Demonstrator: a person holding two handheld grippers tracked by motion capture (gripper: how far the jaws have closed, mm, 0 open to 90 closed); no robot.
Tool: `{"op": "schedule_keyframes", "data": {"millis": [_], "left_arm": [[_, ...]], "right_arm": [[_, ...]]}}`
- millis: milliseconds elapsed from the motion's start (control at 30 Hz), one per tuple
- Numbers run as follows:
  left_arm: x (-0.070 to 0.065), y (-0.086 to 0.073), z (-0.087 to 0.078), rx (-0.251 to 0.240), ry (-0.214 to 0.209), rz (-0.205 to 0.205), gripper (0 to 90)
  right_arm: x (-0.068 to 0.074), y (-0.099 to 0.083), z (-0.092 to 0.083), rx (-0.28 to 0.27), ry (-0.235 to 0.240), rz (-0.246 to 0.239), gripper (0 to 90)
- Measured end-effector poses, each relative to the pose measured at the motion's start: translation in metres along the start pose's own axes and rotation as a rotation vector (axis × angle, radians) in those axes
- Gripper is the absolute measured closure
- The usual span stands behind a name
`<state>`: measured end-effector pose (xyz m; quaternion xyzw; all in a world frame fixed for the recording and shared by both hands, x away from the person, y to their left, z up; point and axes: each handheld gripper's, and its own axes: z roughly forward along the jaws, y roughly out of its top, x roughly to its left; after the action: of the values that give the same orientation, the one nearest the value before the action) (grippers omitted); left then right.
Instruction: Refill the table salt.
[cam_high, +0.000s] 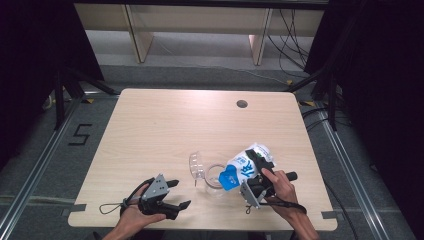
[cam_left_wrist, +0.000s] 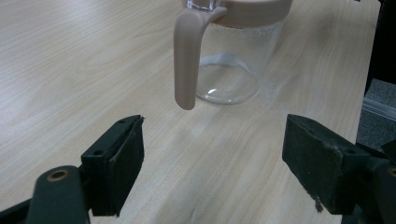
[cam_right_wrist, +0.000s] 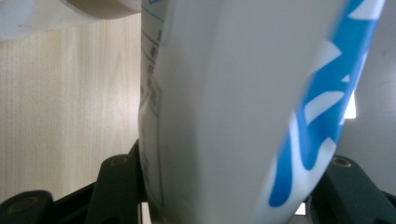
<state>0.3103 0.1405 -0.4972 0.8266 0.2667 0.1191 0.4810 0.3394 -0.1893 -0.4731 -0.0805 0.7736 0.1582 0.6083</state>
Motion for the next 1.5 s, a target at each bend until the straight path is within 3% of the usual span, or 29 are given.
{"op": "schedule_keyframes", "data": {"millis": [33, 100, 233, 333, 367, 467, 500, 533, 567, 733, 867, 967, 1000, 1100, 1133, 1167, 1233, 1300, 1367, 1400, 1467, 1500], "left_arm": [[0.0009, 0.0004, -0.0001, -0.001, -0.003, 0.017, 20.6], [-0.0001, -0.0004, 0.0008, -0.007, -0.001, -0.004, 20.6], [0.0002, -0.0001, 0.0009, -0.01, -0.006, 0.01, 20.6], [0.001, 0.0001, 0.0007, 0.0, -0.008, 0.016, 20.6], [0.0008, 0.0001, 0.0006, 0.0, -0.009, 0.015, 20.6], [0.0007, 0.0, 0.0011, -0.002, -0.009, 0.013, 20.6], [0.0007, 0.0, 0.0011, -0.002, -0.01, 0.012, 20.6], [0.0009, 0.0001, 0.0009, 0.0, -0.008, 0.016, 20.6], [0.0009, 0.0, 0.0009, 0.0, -0.008, 0.015, 20.6], [0.0012, 0.0002, 0.0005, 0.002, -0.011, 0.016, 20.6], [0.0007, 0.0001, 0.0008, -0.006, -0.01, 0.01, 20.6], [0.0015, 0.0003, 0.0005, 0.003, -0.01, 0.017, 20.6], [0.0009, 0.0002, 0.0007, -0.002, -0.014, 0.011, 20.6], [0.0007, 0.0002, 0.0008, -0.006, -0.009, 0.012, 20.6], [-0.0004, 0.0, 0.0005, -0.002, -0.003, -0.003, 20.6], [0.0004, 0.0003, 0.0004, -0.003, -0.005, 0.01, 20.6], [0.0008, 0.0004, 0.0001, 0.0, -0.004, 0.015, 20.6], [0.0009, 0.0004, 0.0001, 0.0, -0.003, 0.015, 20.6], [0.0009, 0.0005, 0.0001, -0.001, -0.003, 0.016, 20.6], [-0.0002, 0.0001, 0.0011, -0.009, -0.001, -0.007, 20.6], [0.0006, 0.0015, 0.0027, -0.012, -0.009, 0.005, 20.6], [0.0005, 0.002, 0.0035, -0.01, -0.011, 0.011, 20.6]], "right_arm": [[-0.0004, -0.0001, -0.0002, -0.002, 0.004, -0.009, 47.0], [-0.0003, 0.0003, 0.0001, -0.004, 0.003, -0.017, 47.2], [0.0001, 0.0001, 0.0003, -0.002, 0.004, -0.013, 47.2], [-0.0003, 0.0007, 0.0001, 0.014, -0.001, -0.049, 47.2], [0.0018, 0.0005, 0.0007, 0.008, 0.0, -0.027, 47.3], [0.0015, 0.0003, 0.0007, 0.012, 0.007, -0.038, 47.3], [0.002, 0.001, -0.0009, 0.041, 0.012, -0.046, 47.3], [-0.0012, 0.0025, -0.0004, 0.024, 0.003, -0.096, 47.3], [0.0011, 0.0014, 0.0005, 0.015, -0.003, -0.062, 47.3], [0.0009, 0.0019, 0.0008, 0.013, -0.002, -0.083, 47.4], [0.0006, 0.002, 0.0002, 0.017, -0.01, -0.068, 47.6], [-0.0048, 0.004, -0.0008, 0.025, -0.012, -0.161, 47.5], [-0.0012, 0.0027, -0.0007, 0.031, -0.016, -0.117, 47.6], [0.0029, 0.0037, -0.0015, 0.051, -0.003, -0.085, 47.8], [0.0029, 0.0041, -0.0013, 0.05, -0.003, -0.09, 47.9], [-0.0001, 0.0052, -0.0009, 0.042, -0.008, -0.144, 47.9], [0.0031, 0.0048, -0.0007, 0.043, -0.004, -0.101, 48.0], [0.0022, 0.0049, 0.0005, 0.026, -0.012, -0.115, 48.1], [0.0037, 0.0054, -0.0014, 0.053, -0.008, -0.096, 48.0], [0.0029, 0.0056, -0.0015, 0.052, -0.01, -0.105, 48.1], [0.0013, 0.0062, -0.0011, 0.043, -0.012, -0.122, 48.1], [-0.0017, 0.0076, -0.0004, 0.032, -0.02, -0.173, 48.1]]}}
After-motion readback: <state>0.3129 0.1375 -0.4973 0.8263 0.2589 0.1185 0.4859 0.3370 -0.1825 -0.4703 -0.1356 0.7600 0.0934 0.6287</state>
